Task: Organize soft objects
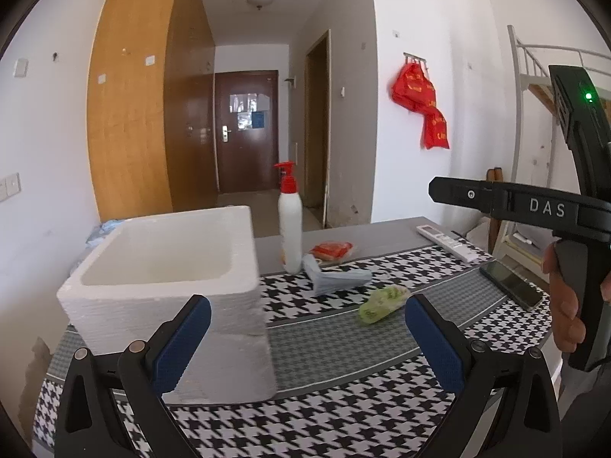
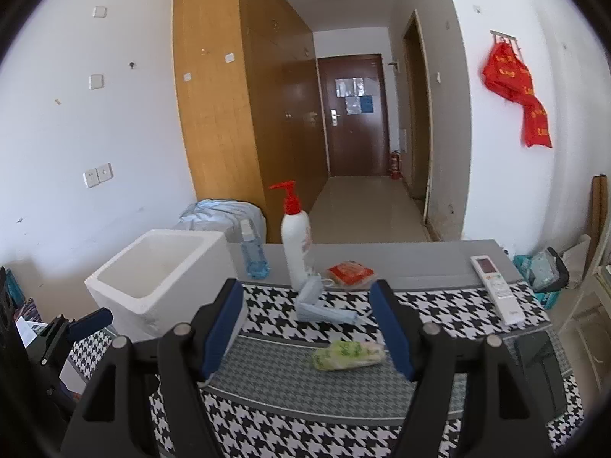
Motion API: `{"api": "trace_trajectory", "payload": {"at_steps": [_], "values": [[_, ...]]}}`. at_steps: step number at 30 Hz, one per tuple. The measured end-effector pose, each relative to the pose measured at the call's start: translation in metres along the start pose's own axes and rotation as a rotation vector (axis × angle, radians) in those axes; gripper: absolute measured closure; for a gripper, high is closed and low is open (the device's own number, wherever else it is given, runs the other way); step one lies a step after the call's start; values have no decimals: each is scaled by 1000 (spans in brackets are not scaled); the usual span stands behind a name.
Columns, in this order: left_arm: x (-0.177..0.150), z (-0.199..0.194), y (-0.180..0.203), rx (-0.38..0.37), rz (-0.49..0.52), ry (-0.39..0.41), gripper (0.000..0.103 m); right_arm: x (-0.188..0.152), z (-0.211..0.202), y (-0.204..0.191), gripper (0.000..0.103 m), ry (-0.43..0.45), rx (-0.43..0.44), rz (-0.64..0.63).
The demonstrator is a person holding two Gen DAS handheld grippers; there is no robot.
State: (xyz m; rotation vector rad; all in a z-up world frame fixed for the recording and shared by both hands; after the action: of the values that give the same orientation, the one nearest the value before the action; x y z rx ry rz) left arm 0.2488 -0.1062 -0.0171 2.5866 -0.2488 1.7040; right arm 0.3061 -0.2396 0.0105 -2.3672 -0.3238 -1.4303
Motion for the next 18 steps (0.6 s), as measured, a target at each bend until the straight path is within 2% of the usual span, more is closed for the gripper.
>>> {"api": "trace_trajectory", "payload": {"at_steps": [18], "values": [[14,20,35,-31,19,-17,1,-5,-11,35,30,-5,-26,17]]}}
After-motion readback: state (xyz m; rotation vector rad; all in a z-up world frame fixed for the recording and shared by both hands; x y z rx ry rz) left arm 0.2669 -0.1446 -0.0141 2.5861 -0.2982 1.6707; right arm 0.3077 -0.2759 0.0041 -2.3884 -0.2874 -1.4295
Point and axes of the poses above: each gripper's, at about its wrist camera, not at the fingertips, and z roughly the way its jaws point, y to its right, x to its top, the point moved 9 cm from there along z, roughly the way its jaws point, and after that the axes turned 4 degrees about z, right-handed, at the moved point
